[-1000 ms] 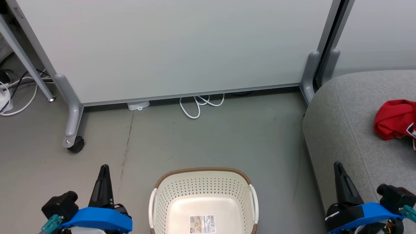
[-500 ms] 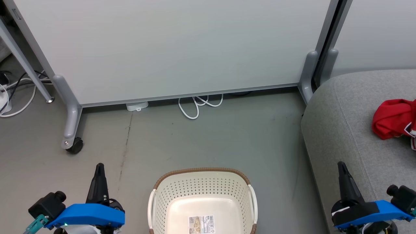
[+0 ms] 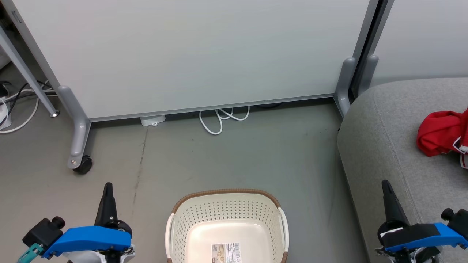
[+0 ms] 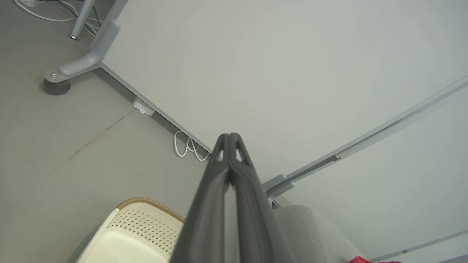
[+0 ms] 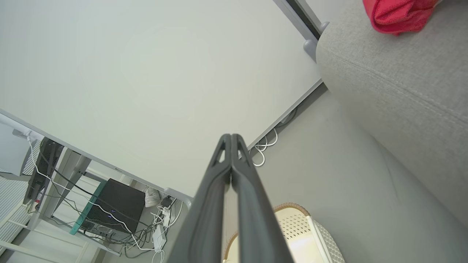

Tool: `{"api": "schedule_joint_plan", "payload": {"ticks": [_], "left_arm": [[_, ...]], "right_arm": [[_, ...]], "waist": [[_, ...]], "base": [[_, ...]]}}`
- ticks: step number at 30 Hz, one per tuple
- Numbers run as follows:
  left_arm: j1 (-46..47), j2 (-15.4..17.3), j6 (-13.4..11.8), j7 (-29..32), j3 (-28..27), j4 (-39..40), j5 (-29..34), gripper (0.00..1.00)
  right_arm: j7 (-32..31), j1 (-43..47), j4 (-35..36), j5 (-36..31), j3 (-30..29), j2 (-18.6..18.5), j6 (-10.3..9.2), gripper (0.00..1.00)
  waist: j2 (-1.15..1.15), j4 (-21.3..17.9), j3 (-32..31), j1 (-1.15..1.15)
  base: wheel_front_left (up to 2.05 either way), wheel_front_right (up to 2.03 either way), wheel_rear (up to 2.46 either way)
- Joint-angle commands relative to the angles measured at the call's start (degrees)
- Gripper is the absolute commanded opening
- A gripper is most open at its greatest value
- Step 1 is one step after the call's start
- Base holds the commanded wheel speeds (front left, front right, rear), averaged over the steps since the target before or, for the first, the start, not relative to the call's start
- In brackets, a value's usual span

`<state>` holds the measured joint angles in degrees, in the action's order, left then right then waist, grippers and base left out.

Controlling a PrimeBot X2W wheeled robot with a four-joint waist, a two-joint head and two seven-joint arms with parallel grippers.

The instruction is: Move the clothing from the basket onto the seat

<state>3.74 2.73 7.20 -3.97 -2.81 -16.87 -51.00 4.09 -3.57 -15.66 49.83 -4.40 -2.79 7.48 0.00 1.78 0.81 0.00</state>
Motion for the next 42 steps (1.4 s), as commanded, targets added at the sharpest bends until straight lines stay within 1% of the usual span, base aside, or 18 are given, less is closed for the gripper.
{"api": "schedule_joint_plan", "payload": {"ticks": [1,18,42], "left_arm": [[1.66,0.17,0.19,0.42,-0.29,0.88,-1.45,0.00],[2.06,0.19,0.27,3.43,-1.40,1.52,-13.26,0.00],[2.46,0.20,0.37,6.82,-2.57,2.21,-26.27,0.00]], "right_arm": [[-0.37,-1.54,0.85,1.75,-0.26,-0.13,0.02,0.00],[-3.47,-1.98,1.16,13.78,-0.83,-0.14,0.02,0.00],[-6.84,-2.42,1.44,27.15,-1.46,-0.15,0.02,0.00]], "waist": [[0.00,-0.02,-0.01,0.00],[0.00,-0.43,-0.15,0.00],[0.00,-0.97,-0.35,0.00]], "base": [[0.00,0.00,0.00],[0.00,0.00,0.00],[0.00,0.00,0.00]]}}
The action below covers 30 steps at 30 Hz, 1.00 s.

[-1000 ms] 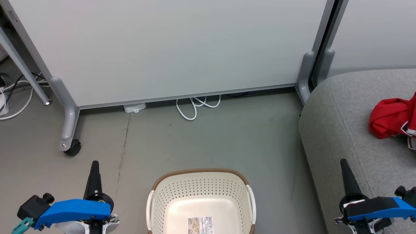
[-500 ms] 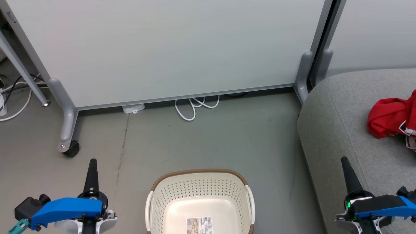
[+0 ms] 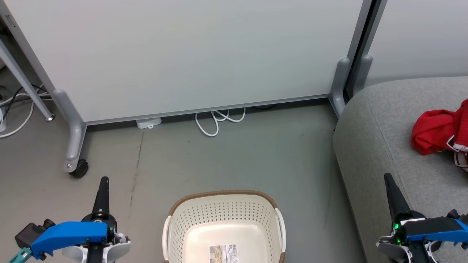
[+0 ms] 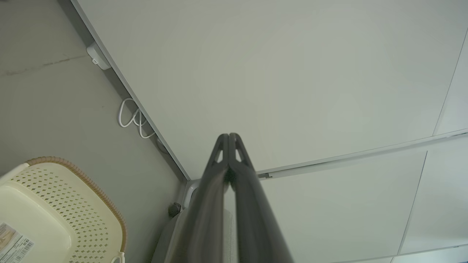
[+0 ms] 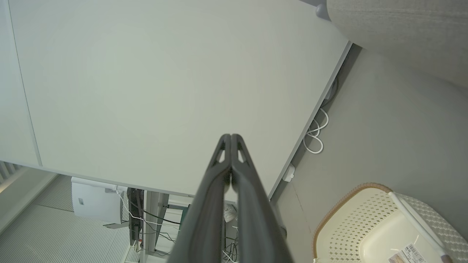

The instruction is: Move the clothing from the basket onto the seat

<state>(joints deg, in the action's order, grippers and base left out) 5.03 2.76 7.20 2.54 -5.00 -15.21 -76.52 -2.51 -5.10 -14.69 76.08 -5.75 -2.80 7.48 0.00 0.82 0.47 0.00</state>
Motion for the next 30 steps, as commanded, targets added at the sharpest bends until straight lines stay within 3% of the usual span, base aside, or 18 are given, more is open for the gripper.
{"api": "schedule_joint_plan", "payload": {"ticks": [1,30], "left_arm": [[1.18,0.17,0.37,0.40,-0.42,0.57,-1.28,0.00],[1.48,0.18,0.48,3.78,-1.50,1.23,-14.27,0.00]], "right_arm": [[-0.41,-0.92,0.49,1.38,-0.13,-0.14,0.02,0.00],[-3.78,-1.38,0.73,14.74,-0.80,-0.15,0.02,0.00]], "waist": [[0.00,-0.03,-0.01,0.00],[0.00,-0.71,-0.25,0.00]], "base": [[0.00,0.00,0.00],[0.00,0.00,0.00]]}}
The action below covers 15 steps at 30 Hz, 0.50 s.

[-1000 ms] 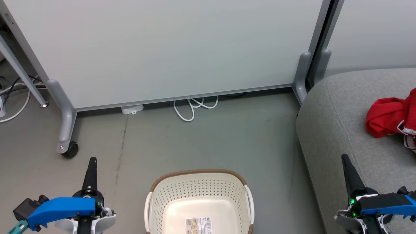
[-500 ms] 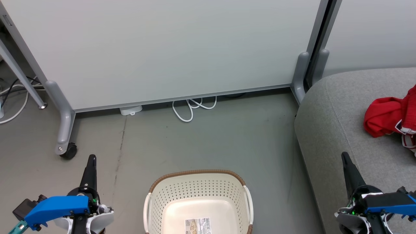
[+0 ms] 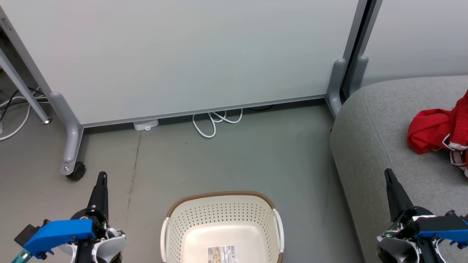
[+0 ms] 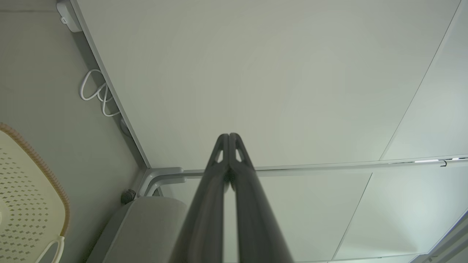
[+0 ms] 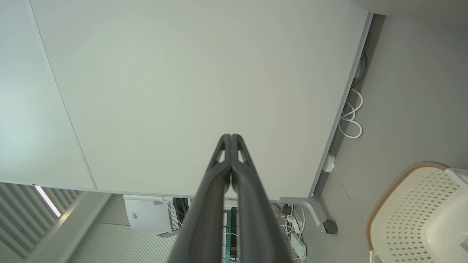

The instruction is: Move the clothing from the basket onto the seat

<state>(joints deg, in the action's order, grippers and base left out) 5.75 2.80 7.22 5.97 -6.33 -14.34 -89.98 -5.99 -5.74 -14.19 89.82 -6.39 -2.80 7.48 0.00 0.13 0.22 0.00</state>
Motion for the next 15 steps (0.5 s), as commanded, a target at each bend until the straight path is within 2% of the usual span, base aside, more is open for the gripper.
{"api": "schedule_joint_plan", "payload": {"ticks": [1,15], "left_arm": [[0.78,0.15,0.47,0.42,-0.20,0.37,-1.19,0.00],[0.74,0.15,0.35,0.79,-0.33,0.40,-2.47,0.00]], "right_arm": [[-0.43,-0.76,0.23,1.37,-0.18,-0.15,0.02,0.00],[-0.76,-0.84,0.25,2.66,-0.23,-0.14,0.02,0.00]], "waist": [[0.00,-0.04,-0.01,0.00],[0.00,-0.13,-0.05,0.00]], "base": [[0.00,0.00,0.00],[0.00,0.00,0.00]]}}
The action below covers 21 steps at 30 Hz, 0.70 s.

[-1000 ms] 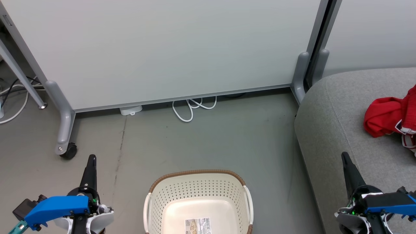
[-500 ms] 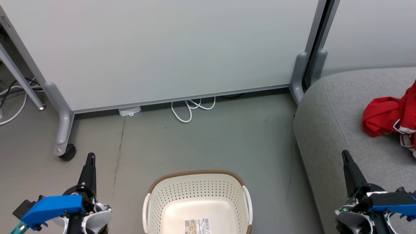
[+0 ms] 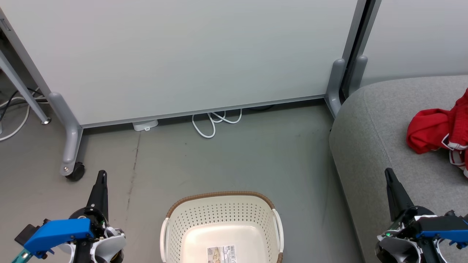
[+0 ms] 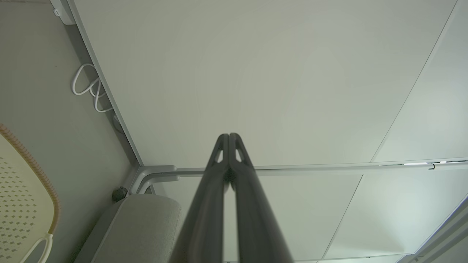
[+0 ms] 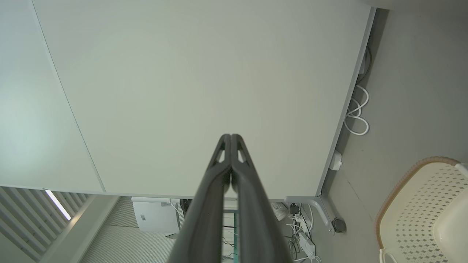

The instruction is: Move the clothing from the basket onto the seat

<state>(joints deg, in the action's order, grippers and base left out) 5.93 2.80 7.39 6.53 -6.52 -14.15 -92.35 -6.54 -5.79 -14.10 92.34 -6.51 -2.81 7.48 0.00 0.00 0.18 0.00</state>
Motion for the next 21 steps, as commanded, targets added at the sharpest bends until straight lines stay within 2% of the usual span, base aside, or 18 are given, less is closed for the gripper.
{"api": "schedule_joint_plan", "payload": {"ticks": [1,21], "left_arm": [[0.56,0.15,0.19,0.23,-0.14,0.20,-0.11,0.00],[0.56,0.15,0.19,0.22,-0.13,0.21,-0.12,0.00]], "right_arm": [[-0.21,-0.79,0.16,0.14,-0.11,-0.13,0.02,0.00],[-0.20,-0.77,0.16,0.15,-0.10,-0.13,0.02,0.00]], "waist": [[0.00,0.00,0.00,0.00],[0.00,0.00,0.00,0.00]], "base": [[0.00,0.00,0.00],[0.00,0.00,0.00]]}}
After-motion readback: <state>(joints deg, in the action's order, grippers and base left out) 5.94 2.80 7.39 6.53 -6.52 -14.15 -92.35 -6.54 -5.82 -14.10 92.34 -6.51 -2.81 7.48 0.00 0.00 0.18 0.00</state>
